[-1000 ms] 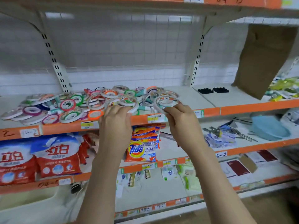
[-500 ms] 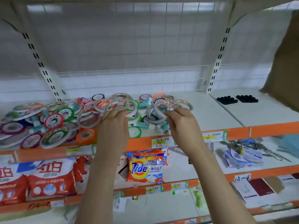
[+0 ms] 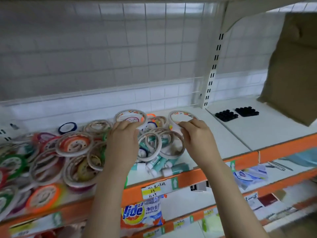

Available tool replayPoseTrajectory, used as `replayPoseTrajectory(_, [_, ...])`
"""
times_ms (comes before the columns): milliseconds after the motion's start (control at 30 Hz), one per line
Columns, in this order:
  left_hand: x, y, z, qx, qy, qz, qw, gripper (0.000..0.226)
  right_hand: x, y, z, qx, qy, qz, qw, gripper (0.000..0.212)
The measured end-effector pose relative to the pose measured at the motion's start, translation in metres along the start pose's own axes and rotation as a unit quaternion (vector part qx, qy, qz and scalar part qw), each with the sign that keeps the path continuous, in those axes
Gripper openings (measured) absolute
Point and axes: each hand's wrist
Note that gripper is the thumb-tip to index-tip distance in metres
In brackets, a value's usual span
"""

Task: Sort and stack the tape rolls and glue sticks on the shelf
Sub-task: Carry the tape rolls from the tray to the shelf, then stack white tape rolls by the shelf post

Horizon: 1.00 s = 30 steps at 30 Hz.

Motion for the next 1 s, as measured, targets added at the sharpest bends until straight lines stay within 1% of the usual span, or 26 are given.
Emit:
replayPoseTrajectory(133, [0.013,-0.013,0.019,0.007,0.004,0.004,1.000,0.027,0.025,-0.004,0.001,0.004,0.003,0.008,1.000,0.023])
replayPoseTrajectory(267, [0.025,-0.023,0.042,0.022,0.002,-0.003,1.000,0.026,0.056,-0.012,0.002,-0.003,0.000,-0.006,1.000,0.024])
replayPoseTrajectory(367, [0.042,-0.029,0.059,0.030,-0.003,-0.022,0.999,0.034,0.082,-0.020,0.003,-0.005,-0.011,-0.021,1.000,0.023])
replayPoseTrajectory(533, [0.066,-0.042,0.080,0.058,-0.032,-0.030,0.997,0.025,0.122,-0.038,0.008,-0.032,-0.019,-0.040,0.999,0.021])
replayPoseTrajectory(600, [0.073,-0.044,0.086,0.063,-0.046,-0.033,0.996,0.023,0.137,-0.045,0.011,-0.055,-0.015,-0.047,0.997,0.018])
replayPoseTrajectory(667, [0.076,-0.044,0.091,0.060,-0.056,-0.052,0.995,0.026,0.152,-0.054,0.018,-0.093,-0.006,-0.043,0.995,0.020])
replayPoseTrajectory(800, [0.073,-0.040,0.095,0.062,-0.062,-0.088,0.992,0.034,0.169,-0.074,0.034,-0.180,0.010,-0.042,0.983,0.033])
replayPoseTrajectory(900, [0.073,-0.035,0.093,0.070,-0.070,-0.107,0.989,0.037,0.174,-0.083,0.042,-0.215,-0.008,-0.044,0.976,0.039])
replayPoseTrajectory(1000, [0.072,-0.030,0.093,0.067,-0.088,-0.102,0.989,0.043,0.182,-0.086,0.059,-0.252,0.010,-0.044,0.967,0.042])
Point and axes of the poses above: each hand's wrist, its own y-axis away from the middle knuckle, its own z-axis out of the palm, x = y × z, and after that the axes turned 3 degrees about y, right-handed
